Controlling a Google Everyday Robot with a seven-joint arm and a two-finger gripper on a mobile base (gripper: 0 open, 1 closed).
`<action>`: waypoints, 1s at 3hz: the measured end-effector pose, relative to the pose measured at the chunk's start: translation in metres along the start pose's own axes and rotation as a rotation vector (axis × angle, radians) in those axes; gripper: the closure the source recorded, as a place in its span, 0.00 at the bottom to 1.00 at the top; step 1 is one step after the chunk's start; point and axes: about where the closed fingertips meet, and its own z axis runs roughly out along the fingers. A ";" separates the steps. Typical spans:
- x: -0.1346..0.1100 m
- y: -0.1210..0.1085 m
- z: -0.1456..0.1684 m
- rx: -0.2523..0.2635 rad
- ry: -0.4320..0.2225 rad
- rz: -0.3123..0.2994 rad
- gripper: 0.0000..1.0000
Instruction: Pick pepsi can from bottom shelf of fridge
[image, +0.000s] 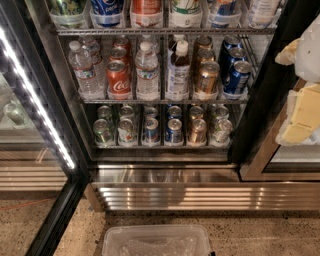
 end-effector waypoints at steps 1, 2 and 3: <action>0.010 0.011 0.041 -0.027 -0.062 0.028 0.00; 0.018 0.037 0.126 -0.131 -0.220 0.140 0.00; 0.000 0.048 0.201 -0.207 -0.427 0.263 0.00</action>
Offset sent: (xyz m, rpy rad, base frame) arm 0.0397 0.0378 -0.2336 0.6881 0.0770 -0.1219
